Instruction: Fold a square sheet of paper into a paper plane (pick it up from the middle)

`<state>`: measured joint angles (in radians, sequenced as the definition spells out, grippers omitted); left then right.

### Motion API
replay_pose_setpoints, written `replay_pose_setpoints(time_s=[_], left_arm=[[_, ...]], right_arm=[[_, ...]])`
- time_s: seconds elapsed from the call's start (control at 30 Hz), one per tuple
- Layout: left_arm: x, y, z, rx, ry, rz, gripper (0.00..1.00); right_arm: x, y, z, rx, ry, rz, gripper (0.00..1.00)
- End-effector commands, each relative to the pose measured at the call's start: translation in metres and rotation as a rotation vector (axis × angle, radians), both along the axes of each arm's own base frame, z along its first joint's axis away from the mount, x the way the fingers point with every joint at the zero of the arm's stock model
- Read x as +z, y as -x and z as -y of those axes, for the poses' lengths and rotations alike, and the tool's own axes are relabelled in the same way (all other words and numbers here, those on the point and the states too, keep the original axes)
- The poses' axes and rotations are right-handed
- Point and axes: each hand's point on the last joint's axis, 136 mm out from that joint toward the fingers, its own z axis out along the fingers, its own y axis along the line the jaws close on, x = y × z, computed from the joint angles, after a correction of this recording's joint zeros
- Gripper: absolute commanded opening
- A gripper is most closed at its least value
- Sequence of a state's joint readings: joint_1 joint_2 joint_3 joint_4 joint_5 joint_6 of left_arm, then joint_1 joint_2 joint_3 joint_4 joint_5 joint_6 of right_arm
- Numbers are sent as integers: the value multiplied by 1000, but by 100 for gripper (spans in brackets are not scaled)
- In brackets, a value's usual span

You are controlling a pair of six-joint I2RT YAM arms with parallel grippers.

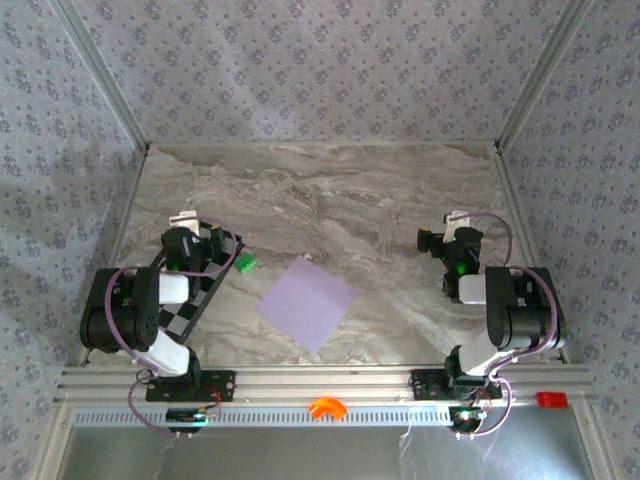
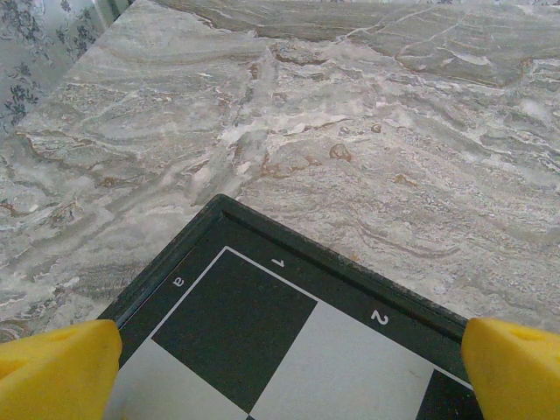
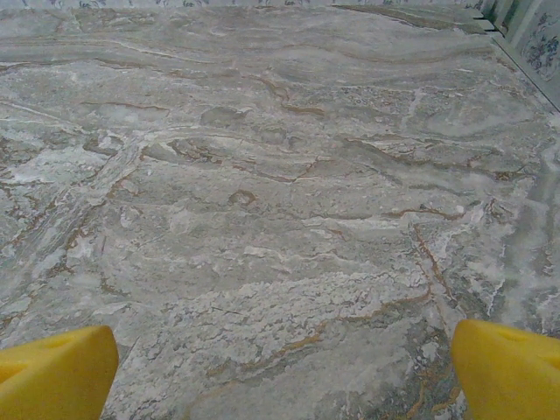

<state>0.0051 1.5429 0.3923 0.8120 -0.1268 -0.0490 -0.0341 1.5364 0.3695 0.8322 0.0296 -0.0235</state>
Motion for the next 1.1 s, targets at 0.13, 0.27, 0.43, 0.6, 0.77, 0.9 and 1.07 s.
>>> replay_pose_setpoints(time_s=[0.13, 0.27, 0.43, 0.6, 0.77, 0.9, 1.07], left_arm=[[16, -3, 22, -136, -4, 64, 100], [26, 9, 33, -197, -17, 121, 100], [62, 17, 26, -148, 26, 41, 100], [102, 43, 0, 124, 266, 23, 100], [110, 100, 1, 221, 466, -108, 100], [113, 127, 36, 82, 656, -101, 100], [102, 143, 76, -58, 842, -217, 100]], right_arm=[[11, -6, 0, -5, 14, 41, 100], [17, -4, -3, -8, 34, 53, 100], [45, 3, 1, -59, -16, -22, 100], [85, 22, -35, -20, -437, -145, 100], [119, 48, -115, 266, -947, -263, 99], [97, 93, -183, 311, -860, -439, 98], [52, 153, -247, 327, -712, -561, 96]])
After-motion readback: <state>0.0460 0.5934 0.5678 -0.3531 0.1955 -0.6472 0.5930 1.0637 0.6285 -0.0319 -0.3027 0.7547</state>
